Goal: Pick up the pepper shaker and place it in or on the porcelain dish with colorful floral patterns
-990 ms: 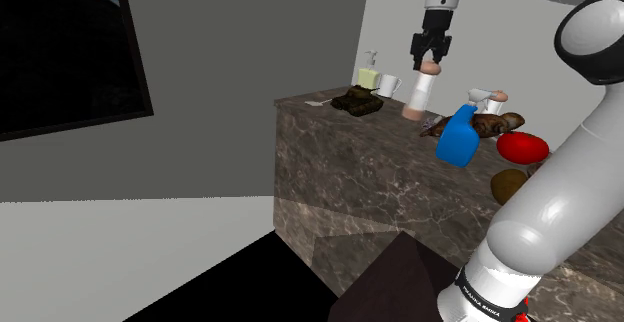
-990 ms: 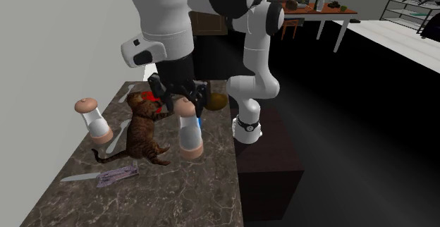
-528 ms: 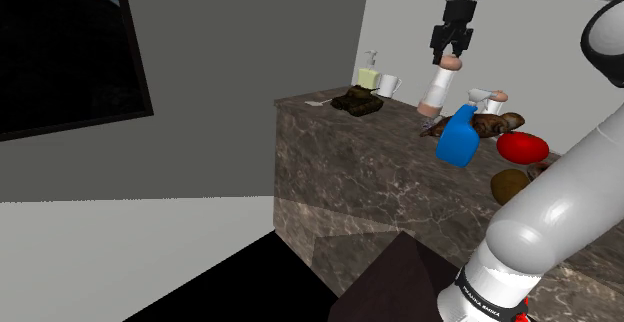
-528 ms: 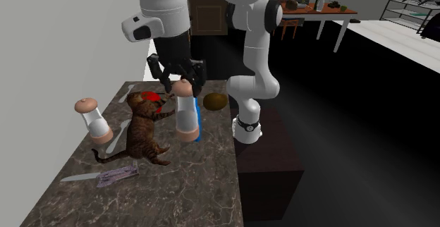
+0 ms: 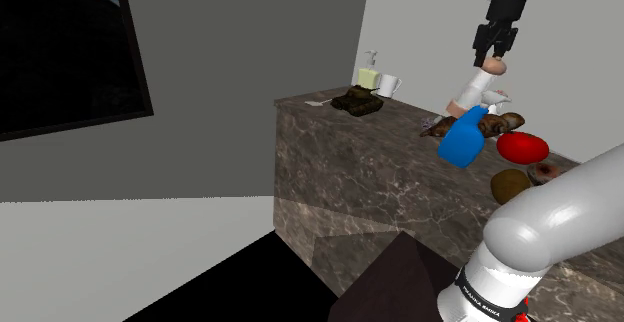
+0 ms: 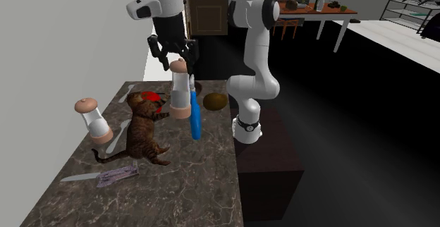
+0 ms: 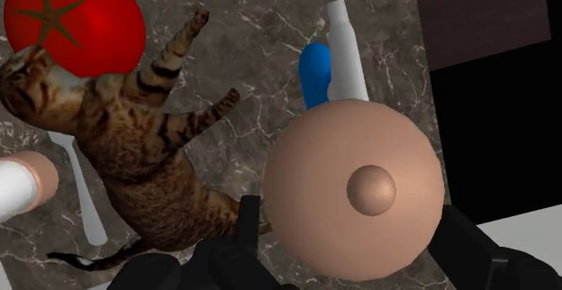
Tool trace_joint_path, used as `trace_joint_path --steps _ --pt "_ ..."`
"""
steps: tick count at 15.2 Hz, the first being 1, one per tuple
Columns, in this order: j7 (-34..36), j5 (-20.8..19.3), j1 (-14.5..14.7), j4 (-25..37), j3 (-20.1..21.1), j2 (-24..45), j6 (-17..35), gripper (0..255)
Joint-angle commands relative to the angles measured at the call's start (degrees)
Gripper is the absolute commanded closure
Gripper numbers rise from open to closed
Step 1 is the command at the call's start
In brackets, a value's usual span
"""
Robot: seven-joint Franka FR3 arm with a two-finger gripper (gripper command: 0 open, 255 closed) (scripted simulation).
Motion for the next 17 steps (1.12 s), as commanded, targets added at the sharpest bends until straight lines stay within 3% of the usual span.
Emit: trace_joint_path --steps 1,9,17 --pt "-1.6 -1.5 -0.8 -0.9 -0.5 -2.7 -1.5 255" --pt "-9.7 -7.7 -3.8 -1.2 -3.8 -10.1 -6.6 255" --pt "-20.0 -14.6 -5.8 2.7 -8.6 -14.4 -11.6 255"
